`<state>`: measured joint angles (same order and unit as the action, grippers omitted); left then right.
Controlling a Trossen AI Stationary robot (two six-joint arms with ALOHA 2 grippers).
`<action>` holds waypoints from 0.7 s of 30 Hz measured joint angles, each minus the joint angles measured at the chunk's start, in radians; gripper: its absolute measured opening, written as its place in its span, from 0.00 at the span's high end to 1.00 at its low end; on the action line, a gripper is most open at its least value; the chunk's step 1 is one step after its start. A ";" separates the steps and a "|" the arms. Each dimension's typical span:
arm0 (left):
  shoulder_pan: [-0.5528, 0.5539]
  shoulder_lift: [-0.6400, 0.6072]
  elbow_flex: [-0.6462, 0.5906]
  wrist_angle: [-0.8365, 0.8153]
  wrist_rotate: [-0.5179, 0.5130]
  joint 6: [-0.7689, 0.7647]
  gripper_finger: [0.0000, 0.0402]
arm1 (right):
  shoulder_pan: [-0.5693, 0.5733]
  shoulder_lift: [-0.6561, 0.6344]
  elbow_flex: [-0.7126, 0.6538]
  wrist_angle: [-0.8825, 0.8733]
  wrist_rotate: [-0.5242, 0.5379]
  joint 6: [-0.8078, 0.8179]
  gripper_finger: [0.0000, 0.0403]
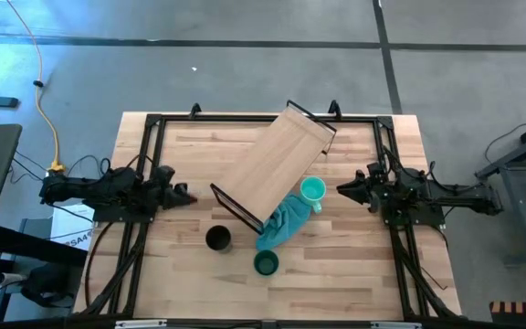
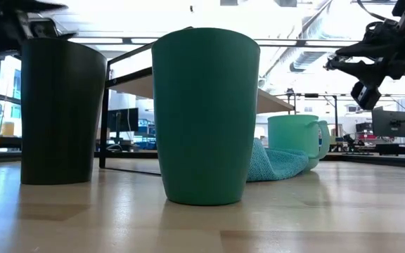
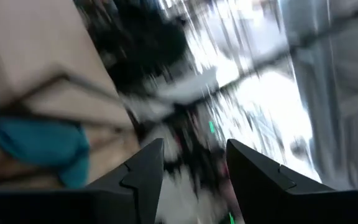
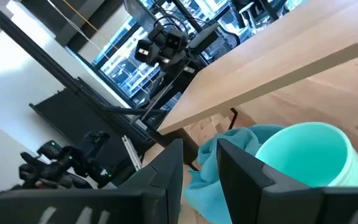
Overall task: Stack small to large cups/mugs on shelf
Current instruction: Put the black cup on the shelf
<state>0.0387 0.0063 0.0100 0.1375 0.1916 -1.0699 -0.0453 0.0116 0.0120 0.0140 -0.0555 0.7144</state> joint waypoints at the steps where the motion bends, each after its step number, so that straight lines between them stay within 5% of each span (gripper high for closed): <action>1: 0.000 0.000 0.000 0.001 0.058 0.005 0.59 | 0.000 0.000 0.000 0.000 0.000 -0.017 0.78; 9: -0.020 0.094 0.120 -0.142 0.203 0.016 0.59 | 0.000 0.000 0.000 0.016 0.026 -0.061 0.78; 21: -0.107 0.491 0.488 -0.456 0.104 0.315 0.59 | 0.000 0.000 0.000 0.019 0.075 -0.067 0.78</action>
<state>-0.0679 0.4977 0.4981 -0.3189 0.2954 -0.7552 -0.0453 0.0120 0.0120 0.0334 0.0192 0.6473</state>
